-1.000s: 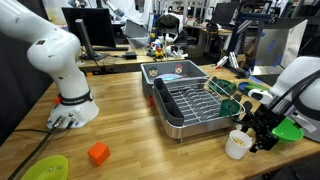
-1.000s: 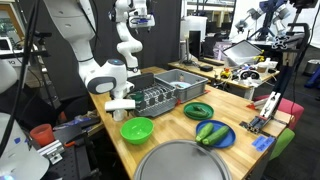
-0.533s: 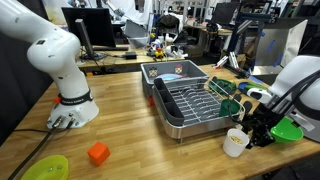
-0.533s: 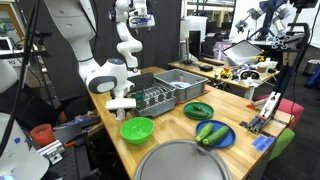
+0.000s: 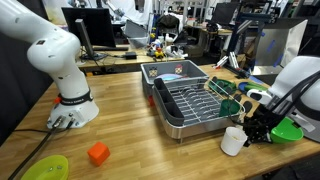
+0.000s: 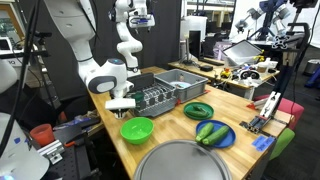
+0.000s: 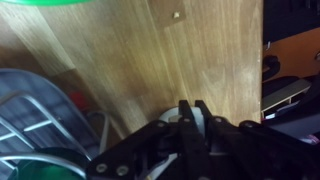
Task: Pour the contents in the white mug into the light green bowl
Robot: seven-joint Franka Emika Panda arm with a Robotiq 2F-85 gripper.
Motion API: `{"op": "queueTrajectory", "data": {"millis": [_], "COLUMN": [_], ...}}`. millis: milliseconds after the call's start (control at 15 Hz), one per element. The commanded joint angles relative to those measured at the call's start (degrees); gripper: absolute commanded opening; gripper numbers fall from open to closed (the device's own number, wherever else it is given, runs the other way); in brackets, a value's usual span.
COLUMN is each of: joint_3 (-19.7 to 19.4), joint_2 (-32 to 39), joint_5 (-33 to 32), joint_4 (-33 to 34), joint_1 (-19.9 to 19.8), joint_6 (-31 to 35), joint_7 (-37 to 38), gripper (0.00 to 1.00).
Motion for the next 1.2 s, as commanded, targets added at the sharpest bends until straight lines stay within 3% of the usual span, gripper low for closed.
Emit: {"op": "queueTrajectory", "data": {"millis": [0,533,667,733,800,1067,1133], "joint_3": [2.66,11.47,11.32,11.60,15.01,15.93,18.02], "joint_2": [0.66,-6.28,-8.60,-10.44,-13.08,-19.72,-22.18], "joint_5": [-1.14,-0.70,-0.63,0.13,2.40,6.29,9.54], "joint_4": [-0.82,-8.74,-6.85,-6.47,-9.37,-6.56,-9.14], "joint_1": [-3.00,-7.49,-6.44,-6.29,-9.21,-9.24,-10.82], "joint_6": [-1.06,-2.68,-5.48,-6.68,-5.65,-12.14,-11.20], "joint_7": [-0.25,2.37,4.61,5.11,4.18,5.75,4.69], "gripper": [0.02,0.02,0.02,0.02,0.02,0.02,0.02]}}
